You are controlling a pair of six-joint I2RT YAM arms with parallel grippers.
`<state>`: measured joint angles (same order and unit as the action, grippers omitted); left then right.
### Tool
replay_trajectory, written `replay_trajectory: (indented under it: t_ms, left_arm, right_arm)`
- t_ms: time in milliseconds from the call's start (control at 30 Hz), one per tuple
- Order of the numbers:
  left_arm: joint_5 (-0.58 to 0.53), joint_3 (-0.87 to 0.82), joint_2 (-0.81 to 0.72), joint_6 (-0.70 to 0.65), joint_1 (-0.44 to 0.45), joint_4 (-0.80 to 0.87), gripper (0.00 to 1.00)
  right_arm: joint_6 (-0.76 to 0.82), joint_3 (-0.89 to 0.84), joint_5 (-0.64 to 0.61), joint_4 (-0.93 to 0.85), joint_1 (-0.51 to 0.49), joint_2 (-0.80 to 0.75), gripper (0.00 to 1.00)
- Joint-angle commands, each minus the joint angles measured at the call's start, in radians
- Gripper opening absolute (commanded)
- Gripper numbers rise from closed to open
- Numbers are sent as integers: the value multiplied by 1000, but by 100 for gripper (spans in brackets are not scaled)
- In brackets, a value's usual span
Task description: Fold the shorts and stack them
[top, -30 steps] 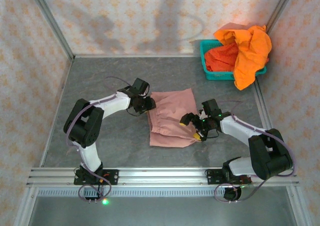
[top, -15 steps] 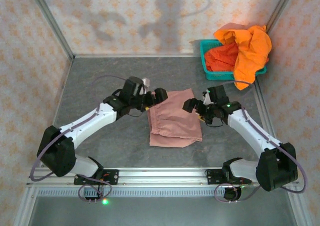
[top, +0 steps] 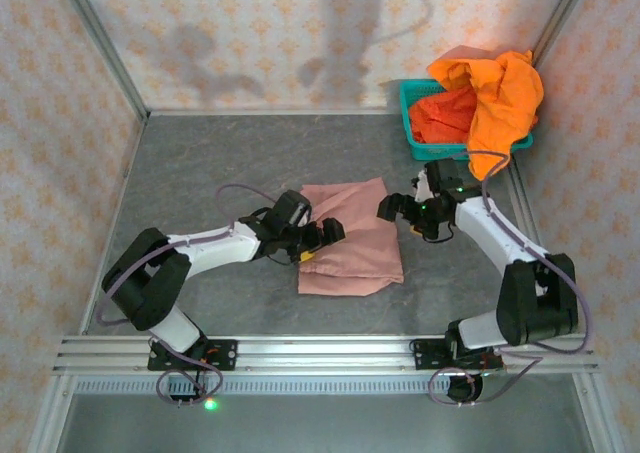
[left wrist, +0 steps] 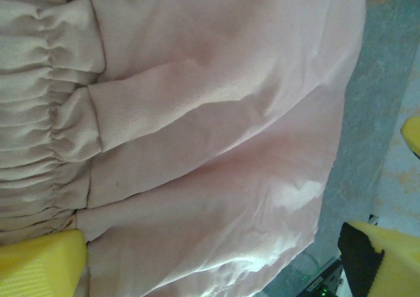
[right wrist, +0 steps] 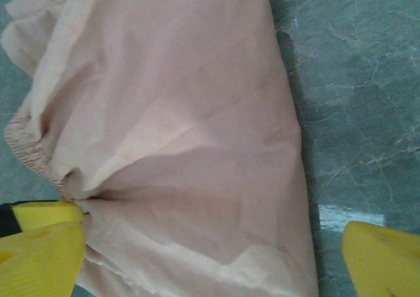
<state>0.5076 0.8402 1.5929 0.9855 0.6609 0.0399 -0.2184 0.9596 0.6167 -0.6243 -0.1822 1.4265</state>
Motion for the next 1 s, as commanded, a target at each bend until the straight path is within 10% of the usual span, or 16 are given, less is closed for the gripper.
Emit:
replay_trajectory:
  t_ms: [0, 567, 967]
  left_arm:
    - [-51, -37, 22, -44, 0, 32, 100]
    - [-78, -40, 29, -79, -1, 36, 100]
    - [-182, 15, -132, -159, -19, 125, 100]
  right_arm:
    - [64, 39, -4, 4, 5, 70, 100]
    - [102, 121, 29, 49, -18, 341, 68]
    - [98, 121, -134, 17, -56, 358, 20]
